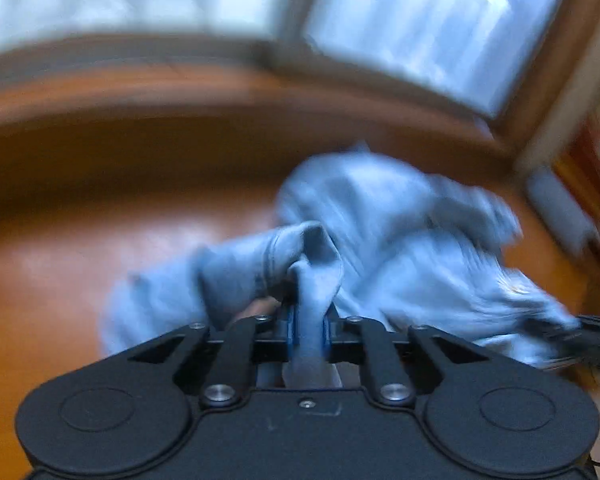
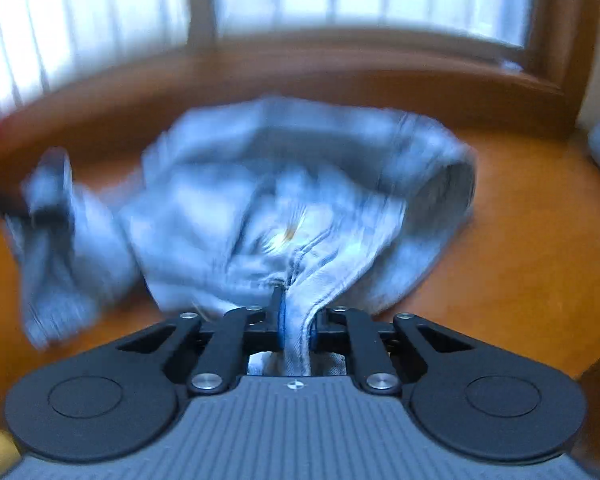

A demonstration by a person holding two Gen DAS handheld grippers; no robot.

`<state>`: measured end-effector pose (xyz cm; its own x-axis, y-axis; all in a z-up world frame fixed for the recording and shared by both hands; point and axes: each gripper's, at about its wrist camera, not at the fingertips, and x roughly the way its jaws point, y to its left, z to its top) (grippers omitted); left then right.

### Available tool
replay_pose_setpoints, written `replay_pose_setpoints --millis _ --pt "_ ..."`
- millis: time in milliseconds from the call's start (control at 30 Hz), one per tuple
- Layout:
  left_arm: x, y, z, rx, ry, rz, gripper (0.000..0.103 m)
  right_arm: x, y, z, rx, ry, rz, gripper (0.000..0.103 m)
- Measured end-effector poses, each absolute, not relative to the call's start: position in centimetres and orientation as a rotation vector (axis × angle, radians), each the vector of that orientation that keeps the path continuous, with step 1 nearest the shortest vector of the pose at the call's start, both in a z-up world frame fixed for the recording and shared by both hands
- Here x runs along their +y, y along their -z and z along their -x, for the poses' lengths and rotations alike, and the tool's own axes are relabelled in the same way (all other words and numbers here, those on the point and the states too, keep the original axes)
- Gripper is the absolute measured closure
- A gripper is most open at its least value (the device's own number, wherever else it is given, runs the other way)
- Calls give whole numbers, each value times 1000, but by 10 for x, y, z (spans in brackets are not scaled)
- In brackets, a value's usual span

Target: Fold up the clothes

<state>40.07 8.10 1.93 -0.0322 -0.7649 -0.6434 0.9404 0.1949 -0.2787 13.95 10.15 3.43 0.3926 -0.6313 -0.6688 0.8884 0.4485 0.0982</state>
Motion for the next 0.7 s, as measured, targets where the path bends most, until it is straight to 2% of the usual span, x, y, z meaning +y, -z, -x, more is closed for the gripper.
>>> replay_pose_setpoints --millis 233,367,400,433,500,600,700 --pt "170 -110 -481 510 979 2 91 60 -156 -143 132 1122 -283 93" --pt "197 -109 -503 571 866 35 88 21 -181 -156 36 1220 -154 93" --pt "196 -103 -500 587 869 3 78 9 -183 -161 32 1251 -145 93" --pt "191 -96 -492 602 884 -50 63 2 -186 -164 27 1262 -147 93" --pt "179 -81 -470 625 946 -159 50 -8 -194 -170 19 1274 -146 93" --pt "150 -60 -426 653 1120 -287 49 -16 -214 -189 17 1277 -85 93" --pt "117 -43 -371 670 1354 -333 43 -20 -253 -207 4 1273 2 93"
